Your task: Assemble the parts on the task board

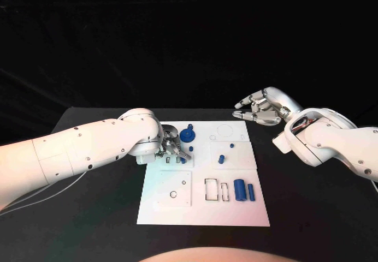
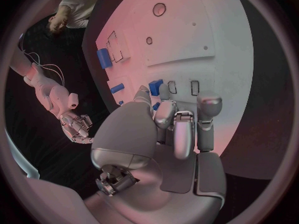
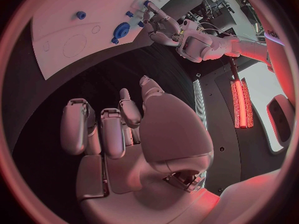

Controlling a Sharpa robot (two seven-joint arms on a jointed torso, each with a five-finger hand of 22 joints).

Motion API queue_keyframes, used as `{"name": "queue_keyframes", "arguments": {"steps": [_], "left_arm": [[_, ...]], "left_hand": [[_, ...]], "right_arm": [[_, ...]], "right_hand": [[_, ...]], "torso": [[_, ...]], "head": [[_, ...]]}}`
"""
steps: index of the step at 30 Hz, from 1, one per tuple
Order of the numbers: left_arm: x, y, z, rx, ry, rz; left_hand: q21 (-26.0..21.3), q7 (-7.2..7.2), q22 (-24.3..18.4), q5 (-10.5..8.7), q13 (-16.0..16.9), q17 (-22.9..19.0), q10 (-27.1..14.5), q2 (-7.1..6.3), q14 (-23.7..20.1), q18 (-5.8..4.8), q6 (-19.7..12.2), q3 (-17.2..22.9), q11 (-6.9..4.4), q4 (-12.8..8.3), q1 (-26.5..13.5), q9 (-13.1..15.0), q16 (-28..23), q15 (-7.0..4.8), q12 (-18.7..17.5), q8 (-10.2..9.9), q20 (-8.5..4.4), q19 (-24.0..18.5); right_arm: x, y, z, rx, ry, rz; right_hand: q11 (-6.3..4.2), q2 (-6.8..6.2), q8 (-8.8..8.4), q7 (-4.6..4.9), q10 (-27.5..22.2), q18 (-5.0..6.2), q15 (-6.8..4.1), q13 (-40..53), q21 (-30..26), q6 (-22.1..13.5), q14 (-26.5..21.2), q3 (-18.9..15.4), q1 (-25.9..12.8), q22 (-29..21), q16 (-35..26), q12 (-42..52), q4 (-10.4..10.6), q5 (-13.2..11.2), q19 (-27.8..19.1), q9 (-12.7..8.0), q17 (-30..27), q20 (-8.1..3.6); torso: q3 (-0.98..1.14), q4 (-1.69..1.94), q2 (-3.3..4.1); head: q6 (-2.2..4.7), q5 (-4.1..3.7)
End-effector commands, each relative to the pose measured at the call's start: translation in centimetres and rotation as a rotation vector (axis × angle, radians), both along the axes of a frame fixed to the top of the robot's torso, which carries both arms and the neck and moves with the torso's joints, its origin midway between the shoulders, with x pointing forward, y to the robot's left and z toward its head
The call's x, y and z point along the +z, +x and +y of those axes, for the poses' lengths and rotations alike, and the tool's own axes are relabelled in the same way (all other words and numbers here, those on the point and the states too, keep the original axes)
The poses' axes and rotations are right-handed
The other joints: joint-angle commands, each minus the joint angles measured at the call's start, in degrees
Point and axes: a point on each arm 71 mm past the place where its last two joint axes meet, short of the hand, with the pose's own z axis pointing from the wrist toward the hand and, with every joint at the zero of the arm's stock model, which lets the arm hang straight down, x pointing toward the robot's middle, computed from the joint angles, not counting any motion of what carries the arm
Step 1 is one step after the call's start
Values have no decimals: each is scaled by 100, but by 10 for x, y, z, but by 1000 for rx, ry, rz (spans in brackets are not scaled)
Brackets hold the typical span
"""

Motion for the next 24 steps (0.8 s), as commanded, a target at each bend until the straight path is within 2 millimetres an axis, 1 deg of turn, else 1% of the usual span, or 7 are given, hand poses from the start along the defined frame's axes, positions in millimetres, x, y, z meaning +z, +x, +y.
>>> {"name": "queue_keyframes", "arguments": {"steps": [1,8,12,15,19,21,24], "left_arm": [[0,-1,-2,-16,11,9],[0,-2,-3,-8,-3,13],[0,-2,-2,6,-24,22],[1,-2,-1,21,-44,29],[2,-3,1,42,-68,35],[3,-4,4,51,-76,35],[4,-5,9,66,-87,30]], "left_hand": [[31,-18,14,23,-3,1118,-44,51,456,-44,-50,95,-14,-14,173,21,-12,-32,31,29,13,-28],[44,-54,17,63,-37,1115,-96,260,454,-40,-156,688,-53,-127,856,53,-13,-75,-16,-36,-3,-59],[53,-37,23,80,-58,1112,-122,149,452,-40,-208,1284,-50,-96,1179,76,-15,-76,-52,-76,-16,-77],[64,-15,36,89,-68,1119,-122,-76,455,-41,-221,1948,-34,-13,1298,118,-11,-65,-70,-77,-20,-85],[84,24,55,59,-86,1123,-80,-659,456,-35,-204,3425,-45,47,897,275,-9,7,-74,8,0,-106],[94,18,66,38,-86,1127,-70,-863,459,-39,-224,3754,-26,-47,772,331,-6,-27,-68,37,8,-104],[98,6,69,36,-90,1134,-59,-964,462,-39,-221,4085,-20,-132,648,389,-1,-32,-67,73,9,-108]], "right_arm": [[0,0,0,5,-3,5],[0,0,0,3,-3,4],[0,1,0,2,-4,5],[0,1,-1,1,-5,5],[-1,2,-1,-1,-7,7],[-1,2,-2,-1,-9,7],[-1,2,-2,-2,-11,6]], "right_hand": [[-4,13,24,-5,22,86,-39,6,-34,22,297,-14,-34,396,-22,-15,-2,34,-7,7,332,-44],[-7,30,30,-7,21,86,-42,3,-39,19,299,-6,-11,395,-21,-18,-12,59,-6,7,336,-47],[-8,36,35,-7,19,86,-44,-1,-42,16,301,-5,-2,395,-22,-22,-16,90,-4,7,338,-49],[-9,39,40,-7,21,87,-45,1,-50,14,300,-6,3,392,-29,-20,-18,121,-6,6,330,-50],[-9,41,44,-6,21,87,-45,1,-52,11,300,-8,6,392,-30,-21,-19,150,-4,6,330,-51],[-9,40,46,-7,22,87,-46,1,-55,10,301,-10,8,391,-31,-20,-20,168,-4,6,330,-52],[-9,40,46,-7,22,87,-46,1,-55,10,301,-10,8,391,-31,-20,-20,168,-4,6,330,-52]], "torso": [[-1,-2,6],[0,-2,2],[3,4,0],[3,4,-1],[3,2,0],[3,2,-1],[4,6,-2]], "head": [[-4,0],[-12,4],[-17,2],[-17,7],[-14,17],[-14,18],[-11,22]]}}
